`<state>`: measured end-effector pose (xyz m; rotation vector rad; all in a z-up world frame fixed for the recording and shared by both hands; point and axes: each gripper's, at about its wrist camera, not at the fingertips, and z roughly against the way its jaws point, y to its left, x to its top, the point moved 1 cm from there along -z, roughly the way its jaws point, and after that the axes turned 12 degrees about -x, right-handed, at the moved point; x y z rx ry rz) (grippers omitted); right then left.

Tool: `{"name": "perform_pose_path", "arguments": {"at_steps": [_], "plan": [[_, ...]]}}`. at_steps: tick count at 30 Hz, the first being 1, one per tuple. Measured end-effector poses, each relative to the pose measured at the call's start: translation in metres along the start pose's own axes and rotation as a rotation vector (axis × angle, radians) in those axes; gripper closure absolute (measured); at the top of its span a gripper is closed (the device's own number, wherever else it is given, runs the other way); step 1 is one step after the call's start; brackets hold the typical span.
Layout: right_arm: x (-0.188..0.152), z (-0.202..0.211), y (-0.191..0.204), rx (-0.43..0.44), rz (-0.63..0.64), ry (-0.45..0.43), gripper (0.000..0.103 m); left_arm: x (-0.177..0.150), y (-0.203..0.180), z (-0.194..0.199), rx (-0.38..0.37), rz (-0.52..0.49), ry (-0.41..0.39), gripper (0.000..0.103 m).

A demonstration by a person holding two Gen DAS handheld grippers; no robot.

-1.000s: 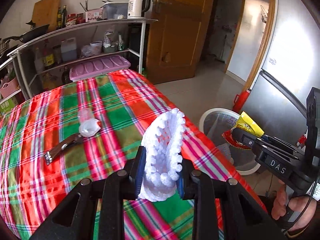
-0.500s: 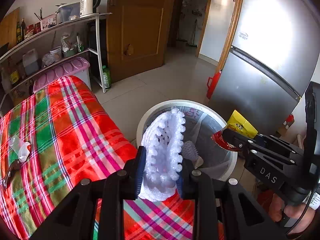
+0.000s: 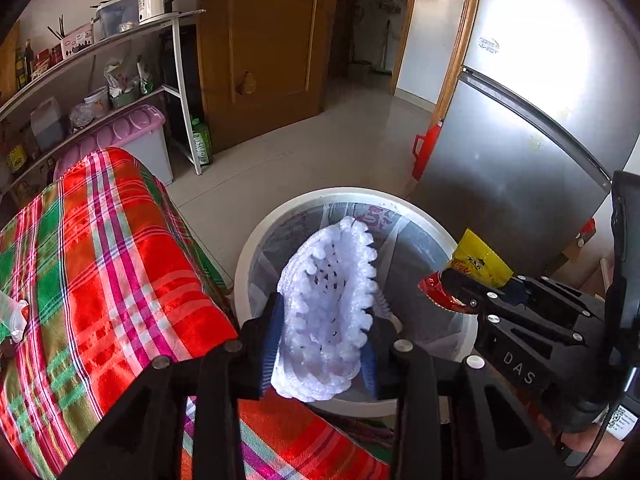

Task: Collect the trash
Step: 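Open both tools to drop the foam net and yellow packet into the bin, then move both open tools back over the cup and brown bar on the table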

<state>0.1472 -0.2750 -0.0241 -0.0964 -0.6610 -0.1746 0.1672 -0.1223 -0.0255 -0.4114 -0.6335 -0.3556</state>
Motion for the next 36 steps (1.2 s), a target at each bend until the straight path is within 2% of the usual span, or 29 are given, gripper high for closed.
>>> {"name": "perform_pose_path", "arguments": {"at_steps": [2, 6, 7, 15, 22, 36], "plan": [[0.0, -0.004, 0.001, -0.012, 0.001, 0.007, 0.076, 0.001, 0.002, -0.002, -0.005, 0.011, 0.002, 0.046], [0.0, -0.006, -0.001, -0.012, -0.001, 0.001, 0.054, 0.001, 0.004, -0.002, -0.002, 0.018, 0.0, 0.038], [0.0, -0.005, -0.001, -0.012, -0.004, -0.003, 0.052, 0.001, 0.005, -0.002, 0.0, 0.021, 0.0, 0.037], [0.001, -0.001, -0.001, -0.02, -0.018, -0.01, 0.051, -0.001, 0.008, 0.008, 0.012, 0.033, -0.019, 0.03], [0.001, 0.011, 0.003, -0.006, -0.028, -0.033, 0.051, -0.004, 0.016, 0.023, 0.029, 0.047, -0.043, 0.03], [0.0, 0.045, 0.041, 0.077, 0.005, -0.096, 0.05, -0.023, 0.047, 0.083, 0.094, 0.082, -0.127, 0.029]]}}
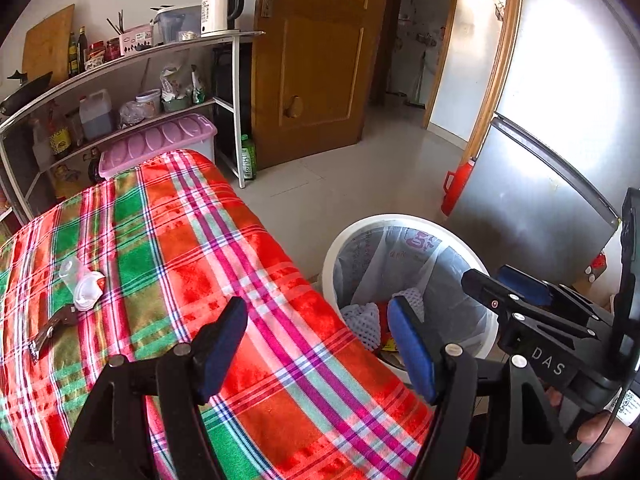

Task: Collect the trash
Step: 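Move both open tools back over the cup and brown bar on the table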

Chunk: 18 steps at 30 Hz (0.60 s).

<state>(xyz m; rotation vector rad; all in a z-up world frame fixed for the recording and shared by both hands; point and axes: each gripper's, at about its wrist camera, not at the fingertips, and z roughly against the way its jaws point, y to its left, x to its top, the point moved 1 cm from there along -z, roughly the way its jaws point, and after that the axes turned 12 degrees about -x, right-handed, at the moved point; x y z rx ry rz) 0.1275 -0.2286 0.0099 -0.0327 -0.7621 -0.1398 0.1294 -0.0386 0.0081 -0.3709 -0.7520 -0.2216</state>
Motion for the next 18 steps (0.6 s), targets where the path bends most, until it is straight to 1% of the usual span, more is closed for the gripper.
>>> {"name": "perform_pose_path", "arguments": {"at_steps": [3, 6, 8, 12, 15, 18], "plan": [[0.0, 0.004, 0.018, 0.029, 0.024, -0.007, 0.05, -0.003, 0.011, 0.014, 0.047, -0.008, -0.025, 0.029], [0.0, 0.008, 0.036, 0.061, 0.05, -0.018, 0.05, -0.007, 0.028, 0.025, 0.043, 0.03, -0.037, 0.029], [0.0, 0.01, 0.049, 0.077, 0.067, -0.022, 0.05, -0.011, 0.039, 0.034, 0.081, 0.036, -0.049, 0.029], [0.0, 0.012, 0.075, 0.112, 0.104, -0.026, 0.05, -0.018, 0.065, 0.049, 0.09, 0.079, -0.06, 0.029], [0.0, 0.011, 0.095, 0.137, 0.132, -0.022, 0.05, -0.025, 0.086, 0.062, 0.125, 0.103, -0.067, 0.029], [0.0, 0.009, 0.115, 0.163, 0.166, -0.019, 0.05, -0.032, 0.112, 0.074, 0.147, 0.151, -0.074, 0.029]]}}
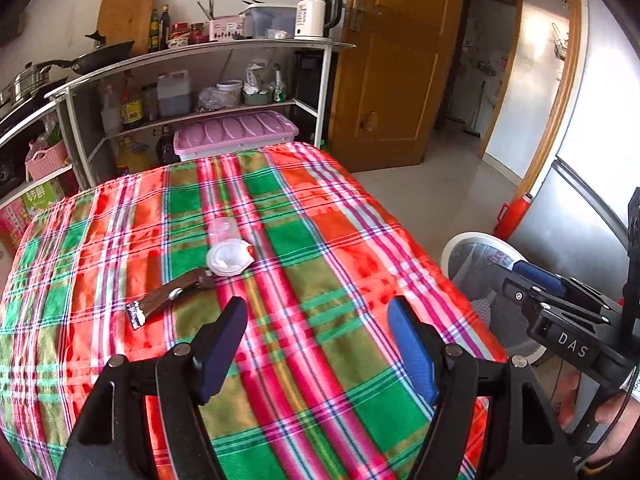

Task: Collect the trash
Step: 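Move both open tools back over the cup and brown bar on the table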

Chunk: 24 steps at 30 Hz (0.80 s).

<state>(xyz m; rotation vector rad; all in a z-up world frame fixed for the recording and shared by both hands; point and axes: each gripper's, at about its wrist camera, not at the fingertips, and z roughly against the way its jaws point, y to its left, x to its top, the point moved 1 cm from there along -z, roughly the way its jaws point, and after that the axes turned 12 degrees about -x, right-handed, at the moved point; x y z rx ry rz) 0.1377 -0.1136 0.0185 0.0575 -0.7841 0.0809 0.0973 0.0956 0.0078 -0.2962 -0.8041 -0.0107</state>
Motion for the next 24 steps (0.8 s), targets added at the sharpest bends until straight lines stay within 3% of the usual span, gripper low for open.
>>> {"name": "perform_pose_path", "arguments": {"at_steps": [14, 24], "plan": [[0.006, -0.033, 0.092, 0.112, 0.154, 0.034, 0.05, -0.007, 0.099, 0.004, 0.142, 0.064, 0.038, 0.028], [0.008, -0.053, 0.126, 0.146, 0.201, 0.07, 0.05, -0.005, 0.122, -0.021, 0.13, 0.035, 0.087, 0.027]]}}
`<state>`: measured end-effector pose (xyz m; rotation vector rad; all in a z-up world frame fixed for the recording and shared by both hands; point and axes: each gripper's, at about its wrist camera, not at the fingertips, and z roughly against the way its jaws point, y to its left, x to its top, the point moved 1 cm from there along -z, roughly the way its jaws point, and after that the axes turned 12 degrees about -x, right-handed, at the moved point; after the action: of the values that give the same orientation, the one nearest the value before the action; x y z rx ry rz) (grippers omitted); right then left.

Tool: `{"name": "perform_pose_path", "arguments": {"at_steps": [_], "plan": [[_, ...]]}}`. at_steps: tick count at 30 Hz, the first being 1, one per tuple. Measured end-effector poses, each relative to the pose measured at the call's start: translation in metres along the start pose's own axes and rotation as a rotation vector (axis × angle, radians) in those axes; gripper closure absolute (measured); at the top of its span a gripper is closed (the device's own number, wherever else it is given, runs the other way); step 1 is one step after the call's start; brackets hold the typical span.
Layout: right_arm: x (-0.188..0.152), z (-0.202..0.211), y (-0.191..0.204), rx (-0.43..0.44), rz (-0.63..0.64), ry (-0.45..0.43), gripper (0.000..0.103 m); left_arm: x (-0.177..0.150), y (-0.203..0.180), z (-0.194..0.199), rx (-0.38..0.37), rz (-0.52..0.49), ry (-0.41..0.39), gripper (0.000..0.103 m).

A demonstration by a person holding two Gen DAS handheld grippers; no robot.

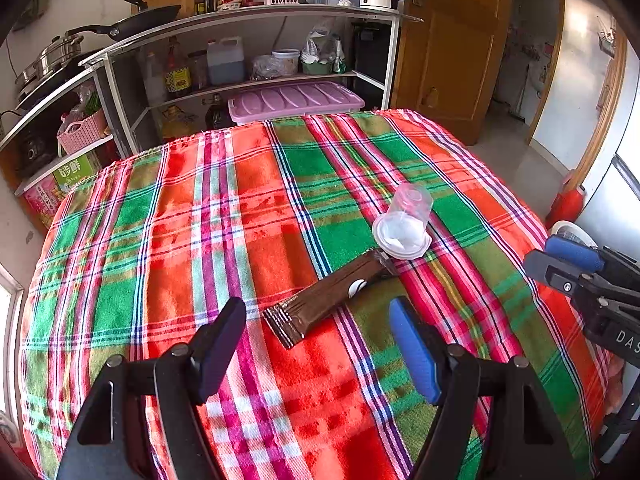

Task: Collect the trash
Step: 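Move both open tools back over the cup and brown bar on the table, then grasp the brown bar with the left tool while the right tool grasps the clear cup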

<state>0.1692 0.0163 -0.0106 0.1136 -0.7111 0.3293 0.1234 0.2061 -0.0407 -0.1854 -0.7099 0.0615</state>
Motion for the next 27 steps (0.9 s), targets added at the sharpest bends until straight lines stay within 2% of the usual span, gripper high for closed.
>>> {"name": "perform_pose_path", "arguments": {"at_steps": [8, 12, 13, 18, 21, 27], "plan": [[0.014, -0.022, 0.015, 0.023, 0.023, 0.028, 0.05, 0.008, 0.0, -0.027, 0.016, -0.049, 0.061, 0.027], [0.018, -0.029, 0.023, 0.034, 0.033, 0.036, 0.05, 0.011, 0.001, -0.031, 0.022, -0.082, 0.061, 0.029], [0.019, -0.031, 0.025, 0.035, 0.036, 0.037, 0.05, 0.011, 0.003, -0.031, 0.014, -0.074, 0.063, 0.032], [0.023, -0.037, 0.033, 0.043, 0.051, 0.039, 0.05, 0.014, 0.016, -0.028, 0.016, -0.032, 0.053, 0.064], [0.025, -0.04, 0.039, 0.048, 0.056, 0.042, 0.05, 0.015, 0.026, -0.026, 0.011, -0.001, 0.042, 0.074], [0.028, -0.045, 0.052, 0.094, 0.081, 0.033, 0.05, 0.015, 0.041, -0.022, 0.032, 0.082, 0.012, 0.087]]}}
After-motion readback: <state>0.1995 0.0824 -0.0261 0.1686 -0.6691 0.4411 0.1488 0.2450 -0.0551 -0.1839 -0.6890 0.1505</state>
